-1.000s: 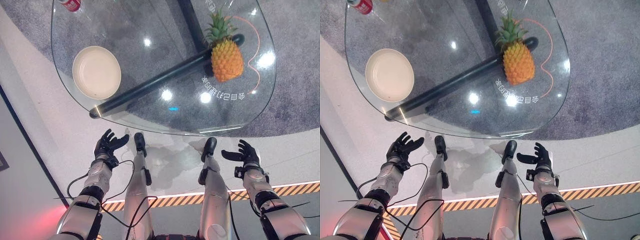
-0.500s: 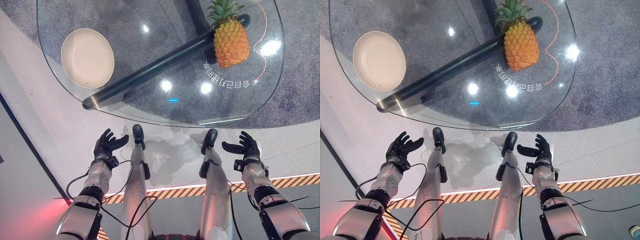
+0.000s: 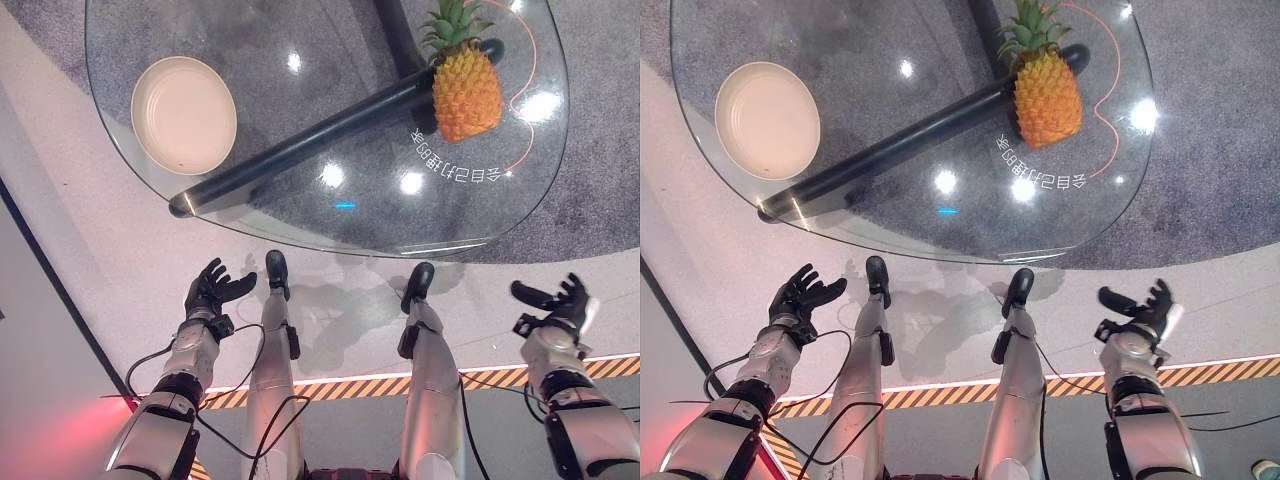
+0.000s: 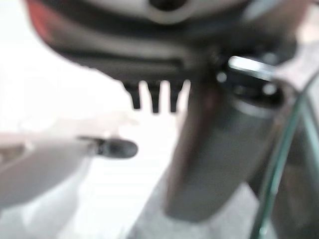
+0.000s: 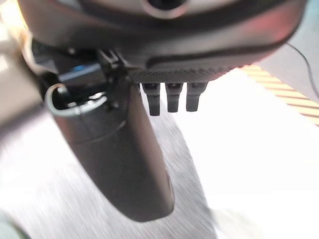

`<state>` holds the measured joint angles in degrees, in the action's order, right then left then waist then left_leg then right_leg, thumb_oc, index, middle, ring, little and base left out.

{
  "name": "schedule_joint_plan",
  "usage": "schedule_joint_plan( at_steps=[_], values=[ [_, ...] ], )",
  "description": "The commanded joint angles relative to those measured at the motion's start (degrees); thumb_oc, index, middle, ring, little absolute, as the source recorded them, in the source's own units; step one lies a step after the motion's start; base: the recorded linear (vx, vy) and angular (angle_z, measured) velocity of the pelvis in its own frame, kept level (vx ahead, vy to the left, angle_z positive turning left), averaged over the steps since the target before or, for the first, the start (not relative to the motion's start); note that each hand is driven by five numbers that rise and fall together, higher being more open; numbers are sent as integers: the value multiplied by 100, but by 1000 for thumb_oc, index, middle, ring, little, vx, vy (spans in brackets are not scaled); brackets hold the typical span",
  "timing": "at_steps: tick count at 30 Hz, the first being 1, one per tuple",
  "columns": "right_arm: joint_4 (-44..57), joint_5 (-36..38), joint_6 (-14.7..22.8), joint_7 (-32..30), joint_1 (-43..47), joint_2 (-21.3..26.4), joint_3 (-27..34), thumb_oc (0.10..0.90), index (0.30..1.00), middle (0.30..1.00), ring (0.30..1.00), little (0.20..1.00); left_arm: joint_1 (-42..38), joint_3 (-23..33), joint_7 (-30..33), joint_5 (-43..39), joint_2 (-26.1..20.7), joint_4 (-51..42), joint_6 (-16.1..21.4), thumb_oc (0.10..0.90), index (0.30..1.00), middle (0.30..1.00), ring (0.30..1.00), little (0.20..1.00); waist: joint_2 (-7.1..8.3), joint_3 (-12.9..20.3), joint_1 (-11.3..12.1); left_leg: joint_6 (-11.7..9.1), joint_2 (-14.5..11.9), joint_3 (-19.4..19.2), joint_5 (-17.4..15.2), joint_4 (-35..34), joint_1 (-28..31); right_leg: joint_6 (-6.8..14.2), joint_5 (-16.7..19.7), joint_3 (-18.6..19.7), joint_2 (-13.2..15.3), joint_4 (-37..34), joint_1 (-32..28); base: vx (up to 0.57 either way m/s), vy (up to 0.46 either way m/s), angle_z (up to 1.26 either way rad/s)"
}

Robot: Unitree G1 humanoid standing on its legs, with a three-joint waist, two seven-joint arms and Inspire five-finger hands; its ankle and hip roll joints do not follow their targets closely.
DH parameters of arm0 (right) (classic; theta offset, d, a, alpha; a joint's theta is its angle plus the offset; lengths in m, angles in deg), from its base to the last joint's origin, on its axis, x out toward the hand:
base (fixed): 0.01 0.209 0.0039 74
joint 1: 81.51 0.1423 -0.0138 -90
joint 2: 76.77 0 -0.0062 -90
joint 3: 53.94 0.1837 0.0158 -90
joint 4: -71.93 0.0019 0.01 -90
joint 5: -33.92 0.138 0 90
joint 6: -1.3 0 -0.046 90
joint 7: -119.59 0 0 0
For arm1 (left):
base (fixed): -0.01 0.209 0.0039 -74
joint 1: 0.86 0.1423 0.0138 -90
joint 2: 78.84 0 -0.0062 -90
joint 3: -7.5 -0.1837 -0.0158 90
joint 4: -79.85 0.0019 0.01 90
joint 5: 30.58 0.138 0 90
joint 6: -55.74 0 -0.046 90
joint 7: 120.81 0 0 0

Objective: Pick up the fruit to the plate

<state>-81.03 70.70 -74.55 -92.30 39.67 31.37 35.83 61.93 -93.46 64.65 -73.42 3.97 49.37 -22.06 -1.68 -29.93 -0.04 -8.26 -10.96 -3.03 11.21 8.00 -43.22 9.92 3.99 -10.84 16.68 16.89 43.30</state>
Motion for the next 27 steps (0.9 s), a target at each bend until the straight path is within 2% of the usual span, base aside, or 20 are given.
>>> schedule_joint_plan(
  at_steps=[1, 4, 5, 9, 12, 15, 21, 27],
  values=[
    [277, 162, 609, -974, -8, 743, 390, 800, 900, 900, 900, 900, 385, -25, 43, 118, -393, 44, 255, 800, 900, 900, 900, 900, 213, 14, 140, 24, 62, 363, -805, 880, -205, 174, 345, -13, 49, 45, 309, 0, 0, 0],
    [781, -138, 767, -1664, 160, 951, 445, 800, 900, 900, 900, 900, 421, -66, 95, 62, -363, -46, 246, 800, 900, 900, 900, 900, 206, 14, 128, 25, 72, 341, -781, 788, -162, 179, 356, -40, 57, -19, 278, -18, 28, 1],
    [897, -191, 894, -1799, 187, 982, 442, 800, 900, 900, 900, 900, 417, -72, 97, 59, -357, -45, 244, 800, 900, 900, 900, 900, 201, 14, 123, 31, 80, 337, -777, 768, -152, 181, 359, -48, 62, -26, 274, -27, 54, 1],
    [1979, -734, 1014, -2438, 292, 1098, 307, 800, 900, 900, 900, 900, 454, -97, 119, 0, -317, -128, 245, 800, 900, 900, 900, 900, 174, 14, 80, 37, 111, 317, -739, 673, -133, 183, 383, -58, 87, -74, 302, -27, 58, 1],
    [2833, -1233, 971, -2577, 281, 1118, 263, 800, 900, 900, 900, 900, 475, -71, 115, -42, -292, -136, 258, 800, 900, 900, 900, 900, 170, 14, 47, 47, 128, 304, -718, 623, -101, 180, 379, -51, 89, -102, 294, -18, 60, 1],
    [3962, -2022, 690, -2778, 222, 1072, 184, 800, 900, 900, 900, 900, 506, 9, 114, -50, -231, -163, 282, 800, 900, 900, 900, 900, 165, 14, -1, 59, 137, 283, -680, 545, -70, 184, 381, -28, 84, -139, 299, -13, 65, -1],
    [5789, -3231, 102, -2573, 282, 899, -71, 800, 900, 900, 900, 900, 647, 229, 79, 88, -58, -225, 321, 800, 900, 900, 900, 900, 142, 14, -40, 71, 123, 194, -592, 381, 16, 187, 359, -9, 81, -219, 251, -9, 65, 0],
    [6518, -3466, -211, -2069, 377, 827, -287, 800, 900, 900, 900, 900, 730, 287, 96, 164, 76, -290, 333, 800, 900, 900, 900, 900, 99, 14, -26, 80, 135, 145, -534, 298, 67, 178, 345, -20, 89, -244, 210, 1, 32, -2]
  ],
)
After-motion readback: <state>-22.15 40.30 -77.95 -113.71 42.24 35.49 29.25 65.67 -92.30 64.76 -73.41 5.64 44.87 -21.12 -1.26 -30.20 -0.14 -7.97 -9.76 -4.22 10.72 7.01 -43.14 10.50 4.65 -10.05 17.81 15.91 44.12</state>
